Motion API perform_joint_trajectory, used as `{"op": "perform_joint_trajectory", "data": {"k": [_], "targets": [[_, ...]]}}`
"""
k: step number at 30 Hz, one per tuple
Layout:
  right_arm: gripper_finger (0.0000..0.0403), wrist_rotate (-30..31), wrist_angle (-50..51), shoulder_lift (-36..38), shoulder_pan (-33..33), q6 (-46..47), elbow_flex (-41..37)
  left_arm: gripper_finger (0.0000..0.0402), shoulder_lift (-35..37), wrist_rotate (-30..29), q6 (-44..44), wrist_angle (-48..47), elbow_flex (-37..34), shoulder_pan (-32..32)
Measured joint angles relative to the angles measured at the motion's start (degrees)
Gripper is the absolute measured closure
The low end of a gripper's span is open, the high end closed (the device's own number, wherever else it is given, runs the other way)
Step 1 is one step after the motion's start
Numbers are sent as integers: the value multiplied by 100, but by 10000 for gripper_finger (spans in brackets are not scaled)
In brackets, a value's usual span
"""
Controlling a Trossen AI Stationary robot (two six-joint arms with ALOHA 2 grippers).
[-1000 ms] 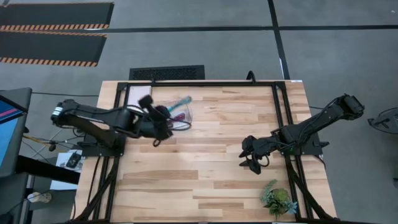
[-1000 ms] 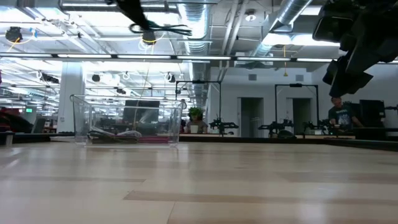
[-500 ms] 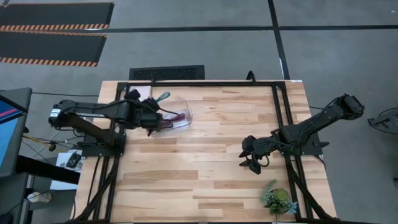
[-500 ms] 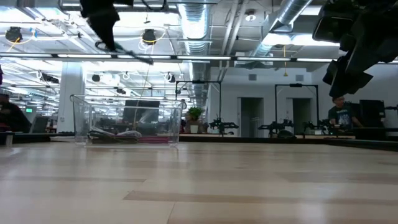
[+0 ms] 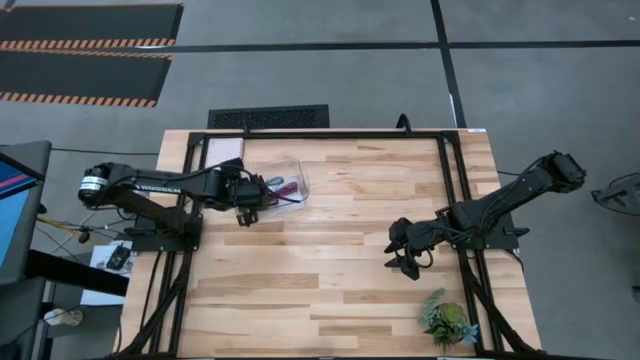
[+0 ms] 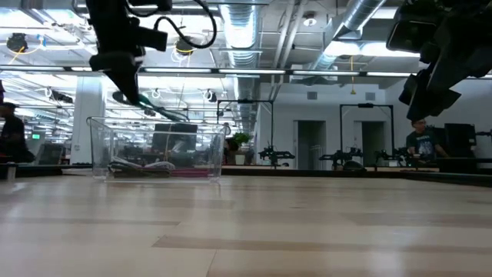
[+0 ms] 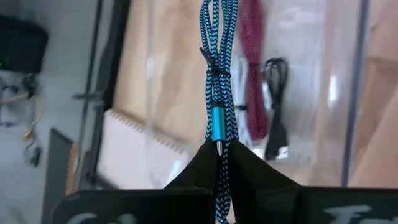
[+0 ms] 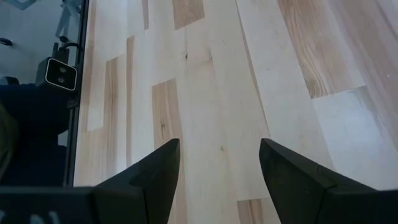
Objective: Pick and place USB-C Cables
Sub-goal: Put the blue usb cable into the transparent bin
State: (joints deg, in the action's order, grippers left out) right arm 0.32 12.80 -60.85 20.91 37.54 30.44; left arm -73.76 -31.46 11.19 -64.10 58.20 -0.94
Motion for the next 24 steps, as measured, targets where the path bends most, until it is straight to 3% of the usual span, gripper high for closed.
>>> {"op": "perform_joint_trajectory", "data": {"k": [5, 14, 24], "targets": [[159, 0, 0, 0, 0, -3, 0, 401, 0, 515, -598, 716, -242, -208], [159, 0, 2, -1, 0, -3, 0, 401, -42, 1124, -1479, 998, -261, -949], [159, 0, 2, 1, 0, -14, 0, 401, -39, 2367, -1770, 1642, -261, -1833]]}}
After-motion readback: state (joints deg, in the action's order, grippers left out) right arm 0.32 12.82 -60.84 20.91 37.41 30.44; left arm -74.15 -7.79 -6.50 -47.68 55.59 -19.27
